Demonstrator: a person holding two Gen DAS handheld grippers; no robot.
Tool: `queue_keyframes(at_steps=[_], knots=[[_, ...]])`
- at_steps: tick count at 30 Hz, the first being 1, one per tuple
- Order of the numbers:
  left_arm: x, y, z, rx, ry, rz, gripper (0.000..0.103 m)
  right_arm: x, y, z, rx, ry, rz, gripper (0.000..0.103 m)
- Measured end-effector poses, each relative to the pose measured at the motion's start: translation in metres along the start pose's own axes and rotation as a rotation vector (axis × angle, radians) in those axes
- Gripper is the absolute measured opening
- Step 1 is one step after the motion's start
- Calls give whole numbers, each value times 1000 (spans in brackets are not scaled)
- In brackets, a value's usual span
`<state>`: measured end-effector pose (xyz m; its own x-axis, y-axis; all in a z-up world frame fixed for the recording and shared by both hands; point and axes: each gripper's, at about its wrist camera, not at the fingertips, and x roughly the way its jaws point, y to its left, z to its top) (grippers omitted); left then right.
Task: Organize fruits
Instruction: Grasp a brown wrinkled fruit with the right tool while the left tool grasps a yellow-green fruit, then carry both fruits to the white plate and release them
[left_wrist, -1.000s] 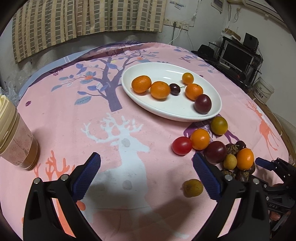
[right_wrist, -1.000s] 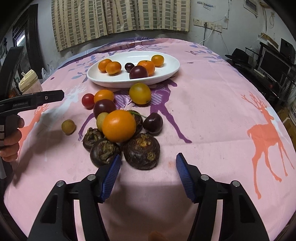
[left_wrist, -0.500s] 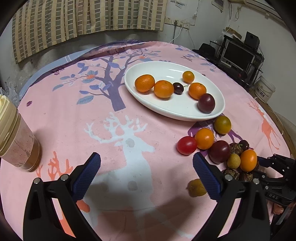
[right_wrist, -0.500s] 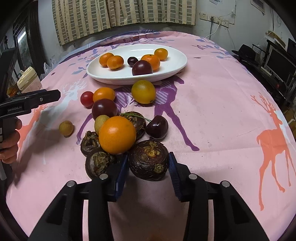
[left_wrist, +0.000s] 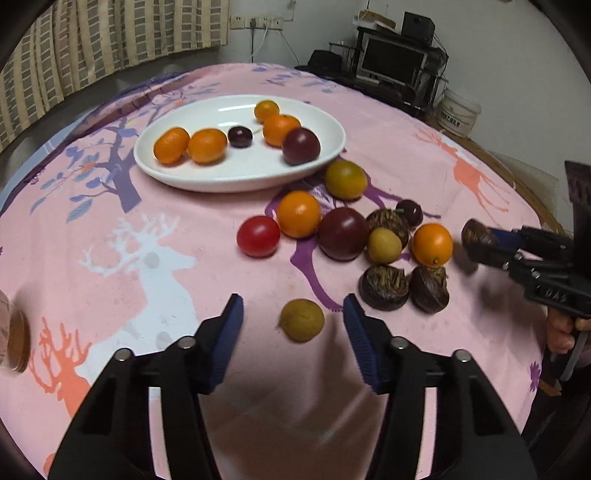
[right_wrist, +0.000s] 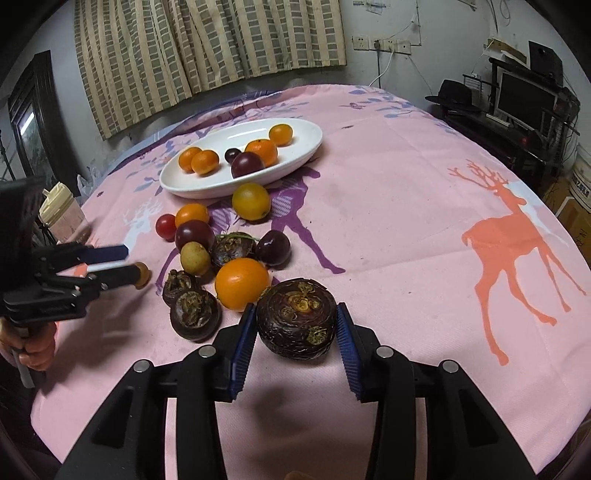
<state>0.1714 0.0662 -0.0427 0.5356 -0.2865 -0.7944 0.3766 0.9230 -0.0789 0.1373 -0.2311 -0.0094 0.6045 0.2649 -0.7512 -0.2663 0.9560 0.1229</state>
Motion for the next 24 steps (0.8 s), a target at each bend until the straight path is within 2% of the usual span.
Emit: queue_keyframes(at_steps=[6, 8, 10, 11, 14, 18, 21, 24], knots=[[8, -1, -3, 0, 20, 5, 46, 0, -1, 1, 4, -4, 15, 43], [11, -2, -4, 5, 33, -3, 37, 1, -1, 1, 5, -5, 17, 43], [13, -4, -5, 17, 35, 1, 34, 2, -2, 3, 8, -6, 20, 43], [13, -4, -5, 22, 35, 0, 27, 2, -3, 4, 9, -8, 22, 43], [10, 0, 0, -1, 29, -20, 26, 1, -2, 15, 2, -21, 28, 43], [-7, 17, 27, -62, -44, -24, 26, 4, 6, 50, -40, -68, 49, 43], [-14, 32, 57, -93, -107, 22, 26, 15, 19, 91, -71, -131, 84, 43], [-8, 51, 91, -138, -143, 54, 26, 38, 29, 127, -78, -155, 105, 43]])
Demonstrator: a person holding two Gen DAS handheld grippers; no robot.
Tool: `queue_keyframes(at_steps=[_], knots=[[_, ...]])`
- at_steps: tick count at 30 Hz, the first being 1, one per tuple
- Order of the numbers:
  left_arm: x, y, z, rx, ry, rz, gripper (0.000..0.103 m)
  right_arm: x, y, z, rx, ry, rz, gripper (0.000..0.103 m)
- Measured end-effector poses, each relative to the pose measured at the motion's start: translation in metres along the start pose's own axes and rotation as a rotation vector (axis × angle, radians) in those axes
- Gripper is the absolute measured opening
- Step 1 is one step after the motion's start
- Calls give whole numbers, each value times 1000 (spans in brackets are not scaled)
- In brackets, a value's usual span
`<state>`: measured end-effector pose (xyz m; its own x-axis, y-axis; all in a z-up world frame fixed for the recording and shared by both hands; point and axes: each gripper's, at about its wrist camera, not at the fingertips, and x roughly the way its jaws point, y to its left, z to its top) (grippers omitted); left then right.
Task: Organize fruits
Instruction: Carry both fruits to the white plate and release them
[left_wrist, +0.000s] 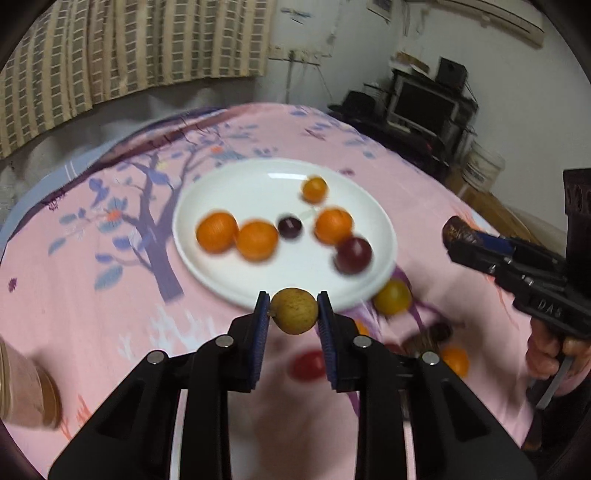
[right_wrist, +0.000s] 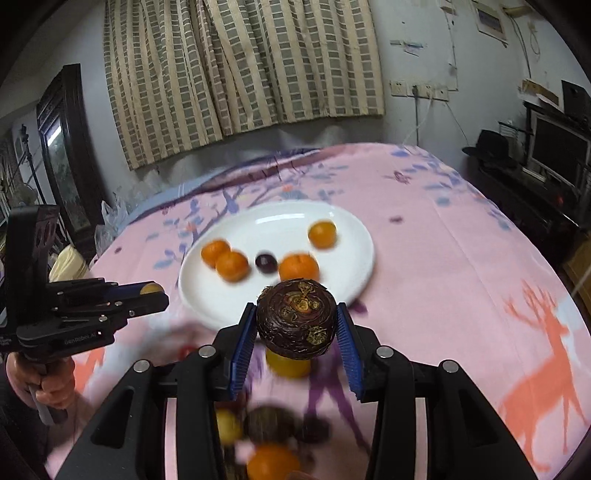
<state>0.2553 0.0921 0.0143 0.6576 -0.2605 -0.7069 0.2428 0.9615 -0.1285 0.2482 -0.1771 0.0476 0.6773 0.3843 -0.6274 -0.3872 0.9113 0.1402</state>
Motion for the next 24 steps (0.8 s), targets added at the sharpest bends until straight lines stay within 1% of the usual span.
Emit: queue_keyframes(at_steps=[3, 6, 9, 11, 12, 13, 14, 15, 16, 17, 18, 19, 20, 21, 24], knots=[[21, 9, 34, -36, -31, 28, 26, 39, 3, 30, -13, 4, -8, 43], [49, 17, 63, -67, -21, 35, 26, 77, 1, 51, -16, 39, -20, 43], [86, 25, 82, -93, 21, 52, 26, 106, -6, 61, -1, 72, -38, 43], [107, 27, 90, -96, 55, 57, 26, 120, -13, 63, 24, 97, -31, 44], [115, 28, 92, -97, 73, 68, 26, 124, -15, 63, 31, 107, -26, 44], [120, 28, 93, -102, 89, 90, 28, 126, -16, 62, 36, 111, -24, 45], [120, 27, 91, -107, 87, 109, 46, 124, -17, 61, 43, 109, -19, 56], [115, 27, 90, -112, 67, 130, 72, 120, -18, 60, 47, 107, -13, 61], [107, 27, 89, -115, 42, 141, 82, 114, -17, 60, 47, 97, -9, 65], [92, 25, 86, -115, -4, 158, 90, 103, -15, 60, 41, 76, -9, 67], [82, 24, 83, -108, -22, 166, 90, 92, -13, 60, 32, 56, -16, 69], [70, 21, 79, -90, -27, 169, 90, 80, -12, 58, 25, 38, -21, 72], [61, 19, 75, -77, -23, 166, 93, 66, -11, 54, 23, 19, -18, 73], [51, 17, 68, -65, -17, 167, 97, 55, -10, 49, 25, 11, -12, 73], [21, 11, 40, -56, -7, 176, 98, 16, -11, 23, 46, -1, 5, 73]])
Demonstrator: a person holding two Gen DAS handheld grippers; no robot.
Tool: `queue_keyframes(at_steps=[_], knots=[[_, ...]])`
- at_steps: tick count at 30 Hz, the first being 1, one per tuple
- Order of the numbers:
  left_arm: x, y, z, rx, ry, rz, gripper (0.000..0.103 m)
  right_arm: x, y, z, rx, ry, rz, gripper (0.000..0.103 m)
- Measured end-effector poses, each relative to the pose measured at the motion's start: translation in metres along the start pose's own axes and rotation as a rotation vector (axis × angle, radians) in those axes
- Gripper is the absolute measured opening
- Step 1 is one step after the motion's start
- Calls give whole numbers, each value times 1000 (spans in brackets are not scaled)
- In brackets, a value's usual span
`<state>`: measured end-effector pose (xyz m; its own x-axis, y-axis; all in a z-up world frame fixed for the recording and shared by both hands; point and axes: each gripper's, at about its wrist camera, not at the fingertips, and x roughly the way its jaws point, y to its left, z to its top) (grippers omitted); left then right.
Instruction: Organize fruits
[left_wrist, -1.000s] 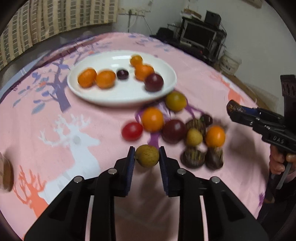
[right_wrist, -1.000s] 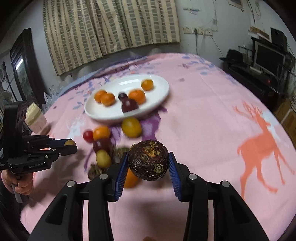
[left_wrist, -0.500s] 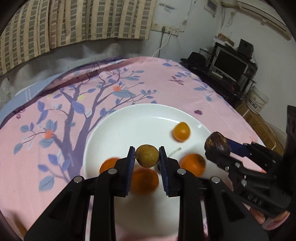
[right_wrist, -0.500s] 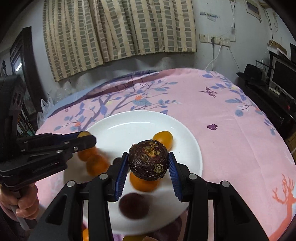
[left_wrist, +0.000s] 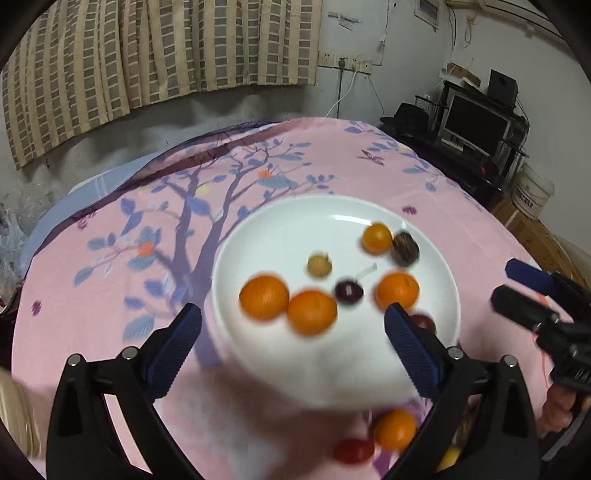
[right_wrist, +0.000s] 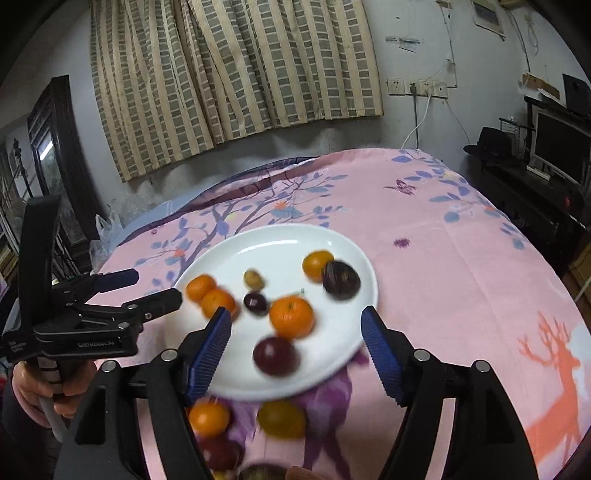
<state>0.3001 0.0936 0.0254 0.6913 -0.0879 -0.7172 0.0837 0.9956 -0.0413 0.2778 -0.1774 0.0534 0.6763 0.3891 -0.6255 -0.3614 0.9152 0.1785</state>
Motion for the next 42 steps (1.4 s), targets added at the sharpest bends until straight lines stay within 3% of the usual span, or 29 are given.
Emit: queue_keyframes(at_steps=[5, 8, 11, 14, 19, 26, 39, 42], knots=[[-30, -1, -63, -16, 17, -24, 98, -49, 3, -60, -1, 1, -26, 73], [-29, -4, -91, -16, 45, -35, 98, -70, 11, -98, 5, 32, 19, 73], [-27, -9, -104, -13, 67, -41, 98, -76, 24, -128, -29, 99, 78, 73], [-29, -10, -107, -9, 70, -55, 98, -71, 35, -146, -42, 140, 56, 72], [-36, -6, -107, -42, 61, -74, 98, -59, 35, -154, -13, 191, 56, 58], [-39, -8, -108, -39, 60, -77, 98, -48, 46, -150, -39, 217, 71, 48], [-43, -8, -107, -41, 57, -87, 98, -38, 49, -148, -45, 254, 78, 47], [-43, -9, -106, -35, 56, -86, 98, -36, 48, -147, -40, 253, 67, 37]])
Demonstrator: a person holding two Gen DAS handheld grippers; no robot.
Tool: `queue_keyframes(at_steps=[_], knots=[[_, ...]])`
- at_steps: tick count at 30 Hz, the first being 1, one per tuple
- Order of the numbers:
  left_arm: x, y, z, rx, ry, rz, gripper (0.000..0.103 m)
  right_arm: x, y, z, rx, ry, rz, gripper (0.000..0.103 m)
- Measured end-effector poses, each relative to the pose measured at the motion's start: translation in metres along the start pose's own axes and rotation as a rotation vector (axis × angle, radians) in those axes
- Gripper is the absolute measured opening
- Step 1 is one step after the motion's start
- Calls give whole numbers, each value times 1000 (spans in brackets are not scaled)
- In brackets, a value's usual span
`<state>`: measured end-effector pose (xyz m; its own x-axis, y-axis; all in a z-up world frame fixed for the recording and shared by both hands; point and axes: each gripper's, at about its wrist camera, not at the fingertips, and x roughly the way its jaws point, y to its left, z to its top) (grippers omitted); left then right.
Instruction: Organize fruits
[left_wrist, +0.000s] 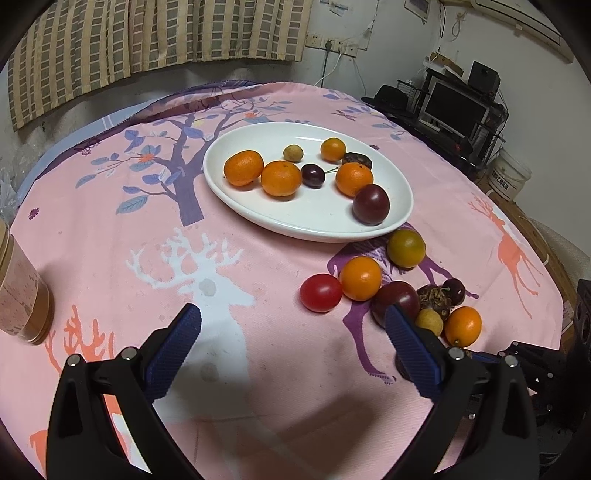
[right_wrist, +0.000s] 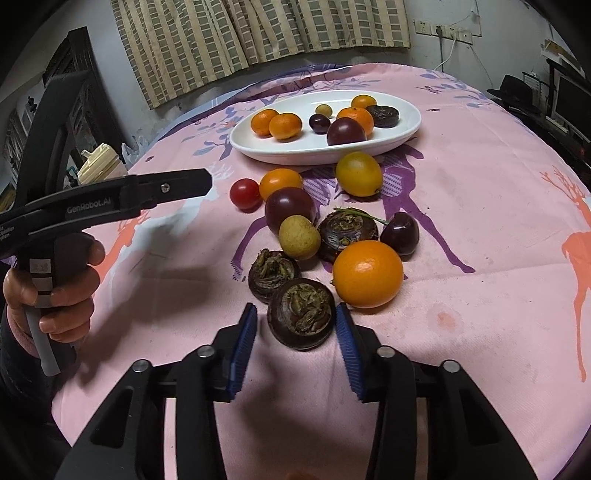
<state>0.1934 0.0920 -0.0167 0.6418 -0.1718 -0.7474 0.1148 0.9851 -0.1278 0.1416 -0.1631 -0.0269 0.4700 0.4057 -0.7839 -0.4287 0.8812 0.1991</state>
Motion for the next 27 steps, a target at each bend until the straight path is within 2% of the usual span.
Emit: queue_keyframes(at_steps=[3, 7, 10, 15, 16, 18, 21, 25, 27], knots=[[0, 0, 0, 4, -2, 3, 98, -2, -1, -2, -7, -3, 0, 37], [2, -2, -1, 2, 15, -13, 98, -19, -7, -8, 7, -49, -15, 37], [4, -14, -7, 30, 30, -62, 98, -34, -20, -10, 53, -82, -16, 37], [10, -60, -28, 188, 81, -189, 97, -48, -38, -14, 97, -110, -41, 37], [11, -67, -31, 209, 87, -199, 95, -49, -41, -14, 104, -113, -42, 37], [15, -79, -37, 255, 102, -202, 76, -50, -44, -15, 114, -117, -38, 37], [25, -87, -42, 278, 126, -198, 63, -49, -44, -17, 108, -112, -25, 37], [31, -94, -44, 294, 127, -174, 59, -47, -44, -19, 107, -111, -10, 37], [32, -95, -45, 298, 123, -166, 53, -47, -46, -19, 109, -112, -5, 37]])
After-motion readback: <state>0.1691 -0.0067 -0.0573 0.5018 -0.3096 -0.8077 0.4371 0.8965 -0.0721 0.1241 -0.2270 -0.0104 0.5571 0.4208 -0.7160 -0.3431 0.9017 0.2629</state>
